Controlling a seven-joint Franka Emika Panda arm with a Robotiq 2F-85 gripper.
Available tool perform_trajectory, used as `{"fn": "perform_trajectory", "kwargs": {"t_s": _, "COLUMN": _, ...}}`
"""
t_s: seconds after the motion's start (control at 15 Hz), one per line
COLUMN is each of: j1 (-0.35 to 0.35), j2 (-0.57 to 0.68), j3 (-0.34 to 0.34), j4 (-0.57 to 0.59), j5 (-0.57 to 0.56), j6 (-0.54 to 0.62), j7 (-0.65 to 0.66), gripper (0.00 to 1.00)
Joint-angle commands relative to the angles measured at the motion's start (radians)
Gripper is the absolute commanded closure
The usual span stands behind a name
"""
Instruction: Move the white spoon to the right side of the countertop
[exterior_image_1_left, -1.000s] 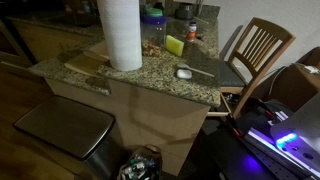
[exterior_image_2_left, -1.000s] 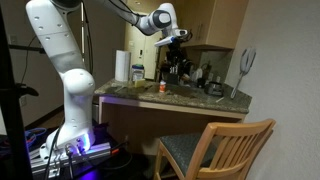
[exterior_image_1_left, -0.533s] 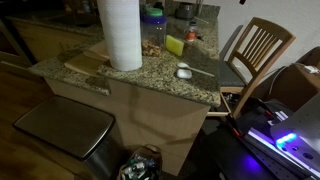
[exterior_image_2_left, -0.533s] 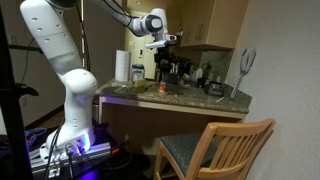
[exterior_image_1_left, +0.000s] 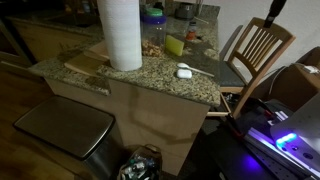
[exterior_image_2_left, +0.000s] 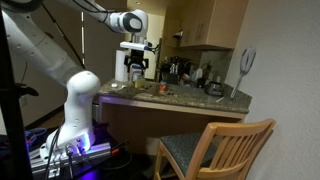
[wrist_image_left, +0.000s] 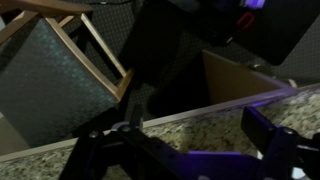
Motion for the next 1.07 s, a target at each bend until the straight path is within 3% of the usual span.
{"fn": "perform_trajectory", "kwargs": {"t_s": 0.0, "j1": 0.02, "j2": -0.044, "j3": -0.01, "j4": -0.021, "j5": -0.006, "j6": -0.013, "j7": 0.006, "gripper": 0.0}}
{"fn": "perform_trajectory", "kwargs": {"t_s": 0.33, "j1": 0.017, "j2": -0.058, "j3": -0.004, "j4": -0.064, "j5": -0.026, "j6": -0.054, "j7": 0.012, "gripper": 0.0}}
{"fn": "perform_trajectory", "kwargs": {"t_s": 0.67, "j1": 0.195, "j2": -0.306, "j3": 0.049, "j4": -0.29, "j5": 0.154, "j6": -0.164, "j7": -0.066, "gripper": 0.0}}
{"fn": "perform_trajectory", "kwargs": {"t_s": 0.73, "j1": 0.222, "j2": -0.365, "j3": 0.088, "j4": -0.33, "j5": 0.18, "j6": -0.159, "j7": -0.03, "gripper": 0.0}}
{"fn": "perform_trajectory", "kwargs": {"t_s": 0.8, "j1": 0.253, "j2": -0.337, "j3": 0.136, "j4": -0.232, "j5": 0.187, "j6": -0.186, "j7": 0.006, "gripper": 0.0}}
{"fn": "perform_trajectory", "kwargs": {"t_s": 1.0, "j1": 0.335, "j2": -0.474, "j3": 0.306, "j4": -0.238, "j5": 0.208, "j6": -0.17, "j7": 0.145, "gripper": 0.0}}
